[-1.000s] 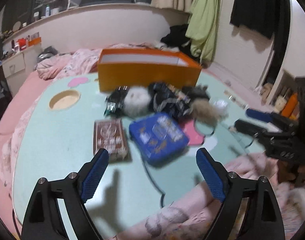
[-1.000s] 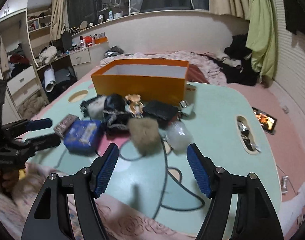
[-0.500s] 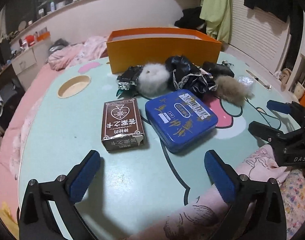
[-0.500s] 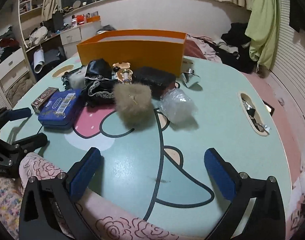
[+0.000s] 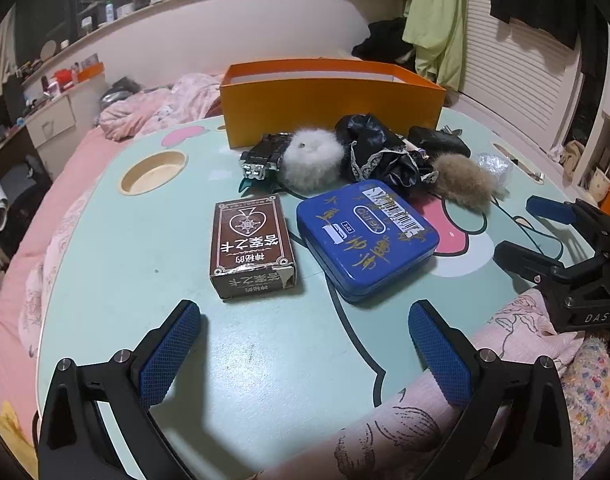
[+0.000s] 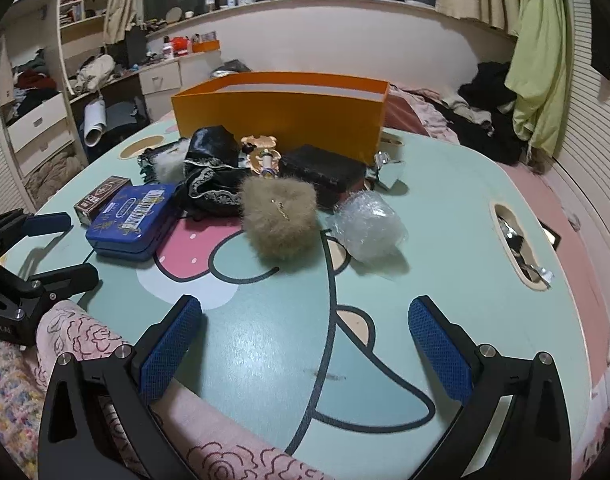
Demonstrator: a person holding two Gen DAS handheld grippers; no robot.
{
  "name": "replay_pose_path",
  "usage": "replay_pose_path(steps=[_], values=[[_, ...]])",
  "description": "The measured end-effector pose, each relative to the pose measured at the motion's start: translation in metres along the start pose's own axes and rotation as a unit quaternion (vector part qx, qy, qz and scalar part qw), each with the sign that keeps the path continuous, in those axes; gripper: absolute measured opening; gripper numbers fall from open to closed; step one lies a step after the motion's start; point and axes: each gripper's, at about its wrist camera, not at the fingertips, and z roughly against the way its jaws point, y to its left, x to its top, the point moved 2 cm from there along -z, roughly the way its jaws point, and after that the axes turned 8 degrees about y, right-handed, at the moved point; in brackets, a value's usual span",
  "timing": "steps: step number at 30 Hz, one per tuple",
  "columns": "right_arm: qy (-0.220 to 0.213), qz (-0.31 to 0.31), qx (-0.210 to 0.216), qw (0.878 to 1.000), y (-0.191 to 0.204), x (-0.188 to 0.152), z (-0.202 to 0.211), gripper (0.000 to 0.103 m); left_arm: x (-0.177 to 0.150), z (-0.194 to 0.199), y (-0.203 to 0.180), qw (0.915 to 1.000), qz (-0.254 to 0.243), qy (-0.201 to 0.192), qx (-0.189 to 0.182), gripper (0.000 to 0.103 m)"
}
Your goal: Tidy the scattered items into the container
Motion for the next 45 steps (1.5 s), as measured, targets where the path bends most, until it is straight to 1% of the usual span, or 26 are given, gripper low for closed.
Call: replay_pose_path(steps=[5,11,14,16,17,18,19,20,22,23,24,26,27,29,31,33,34,36,38,42,45], values=[[-0.013,0.008,0.006,1.000,0.000,-0.001,0.000,0.103,0.000,0.000,0.001,1.0000,-0.001,0.000,-0.001,0.103],[-0.008,0.010,0.006,1.000,0.001,0.000,-0.001,0.103,0.001,0.001,-0.002,1.0000,-0.004,0.006,0.001,0.103],[0.015,0.007,0.006,1.000,0.001,0.005,-0.001,0.103,0.004,0.002,-0.003,0.9998,-0.002,0.021,0.002,0.103],[0.049,0.000,0.010,0.999,0.001,0.012,0.000,0.103,0.010,0.005,0.000,0.9990,0.005,0.042,-0.010,0.103],[0.061,-0.004,0.019,0.998,0.001,0.017,0.004,0.103,0.018,0.011,0.004,0.9987,0.011,0.045,-0.023,0.103],[0.062,-0.007,0.024,0.998,0.000,0.022,0.009,0.103,0.027,0.019,0.008,0.9987,0.015,0.039,-0.029,0.103],[0.057,-0.008,0.019,0.998,-0.001,0.032,0.017,0.103,0.038,0.027,0.012,0.9990,0.016,0.030,-0.030,0.103],[0.049,-0.005,0.006,0.999,-0.002,0.044,0.026,0.103,0.053,0.034,0.017,0.9993,0.013,0.022,-0.027,0.103],[0.040,0.005,-0.021,0.999,-0.003,0.070,0.038,0.103,0.080,0.038,0.025,0.9997,0.009,0.020,-0.009,0.103],[0.041,0.008,-0.026,0.999,-0.003,0.084,0.040,0.103,0.097,0.037,0.031,0.9996,0.013,0.023,-0.005,0.103],[0.041,0.007,-0.020,0.999,-0.005,0.098,0.041,0.103,0.109,0.035,0.036,0.9994,0.020,0.026,-0.010,0.103],[0.038,0.004,-0.009,0.999,-0.008,0.121,0.040,0.103,0.136,0.027,0.050,0.9978,0.044,0.034,-0.036,0.103],[0.034,0.004,-0.009,0.999,-0.010,0.133,0.037,0.103,0.147,0.022,0.057,0.9969,0.056,0.034,-0.044,0.103],[0.027,0.010,-0.022,0.999,-0.012,0.151,0.029,0.103,0.166,0.011,0.069,0.9961,0.071,0.028,-0.045,0.103],[0.031,0.025,-0.028,0.999,-0.013,0.165,0.014,0.103,0.178,0.000,0.074,0.9964,0.070,0.027,-0.039,0.103],[0.048,0.031,-0.012,0.998,-0.015,0.172,0.000,0.103,0.188,-0.017,0.076,0.9956,0.067,0.048,-0.044,0.103],[0.066,0.027,0.000,0.997,-0.017,0.175,-0.010,0.103,0.189,-0.023,0.076,0.9948,0.069,0.057,-0.050,0.103],[0.093,0.014,0.021,0.995,-0.022,0.178,-0.024,0.103,0.193,-0.032,0.076,0.9936,0.072,0.064,-0.060,0.103],[0.112,0.000,0.037,0.993,-0.027,0.181,-0.034,0.103,0.196,-0.040,0.075,0.9934,0.067,0.071,-0.060,0.103],[0.136,-0.020,0.041,0.990,-0.034,0.182,-0.049,0.103,0.199,-0.046,0.073,0.9938,0.055,0.076,-0.059,0.103],[0.141,-0.030,0.044,0.988,-0.039,0.183,-0.056,0.103,0.199,-0.045,0.071,0.9939,0.051,0.073,-0.065,0.103]])
